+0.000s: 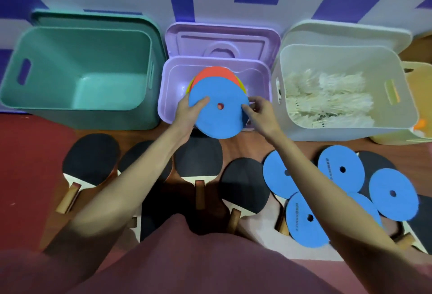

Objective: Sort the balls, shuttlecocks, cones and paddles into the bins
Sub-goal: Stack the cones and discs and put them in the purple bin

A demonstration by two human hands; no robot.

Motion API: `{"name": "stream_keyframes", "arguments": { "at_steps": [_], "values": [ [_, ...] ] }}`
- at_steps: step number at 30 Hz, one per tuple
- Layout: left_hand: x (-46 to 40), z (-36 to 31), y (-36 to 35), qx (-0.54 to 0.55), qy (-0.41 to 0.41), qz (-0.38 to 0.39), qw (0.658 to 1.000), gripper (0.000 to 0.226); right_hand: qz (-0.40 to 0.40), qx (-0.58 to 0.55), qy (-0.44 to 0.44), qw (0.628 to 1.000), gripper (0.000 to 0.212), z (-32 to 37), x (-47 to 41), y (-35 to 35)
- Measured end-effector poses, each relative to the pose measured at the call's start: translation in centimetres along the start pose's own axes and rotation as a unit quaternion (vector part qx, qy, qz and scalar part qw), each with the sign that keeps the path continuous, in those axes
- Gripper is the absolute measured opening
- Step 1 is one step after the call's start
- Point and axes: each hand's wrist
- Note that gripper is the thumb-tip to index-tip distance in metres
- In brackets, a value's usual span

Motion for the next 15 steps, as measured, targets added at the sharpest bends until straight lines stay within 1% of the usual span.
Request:
{"name": "stream_keyframes", "arguments": {
  "at_steps": [1,3,5,8,10,15],
  "values": [
    [-1.3,-0.1,0.0,-0.036,-0.002,-0.009,0.999,0.038,-0.004,0.008,0.000,1.000,0.016,0.1,-1.1,-0.1],
    [-4.0,-0.2,0.2,-0.132,-0.010,-0.039,0.990,0.031,-0.015,0.034,0.004,0.999,0.022,0.4,-2.9,-0.3],
    [-6.4,0.1,0.5,-0.227,-0.008,-0.066,0.972,0.027,-0.021,0.074,0.010,0.997,0.028,0.7,-4.3,-0.7],
    [-8.8,0.6,1.0,-0.351,-0.019,-0.093,0.932,0.034,-0.008,0.125,0.033,0.992,0.029,0.8,-5.9,-1.5],
    [-9.7,0.7,0.9,-0.401,-0.033,-0.101,0.910,0.034,-0.001,0.155,0.039,0.987,0.026,0.6,-6.6,-2.1],
    [-9.5,0.9,0.7,-0.446,-0.035,-0.072,0.891,0.032,0.008,0.236,0.044,0.971,0.020,-0.2,-6.3,-2.7]
  ]
}}
Point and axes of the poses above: each hand's wrist, its own x-axis away from the middle knuckle, its own y-axis out of the back of the hand, z = x × y, and after that the axes turned 11 degrees about -x, right-handed
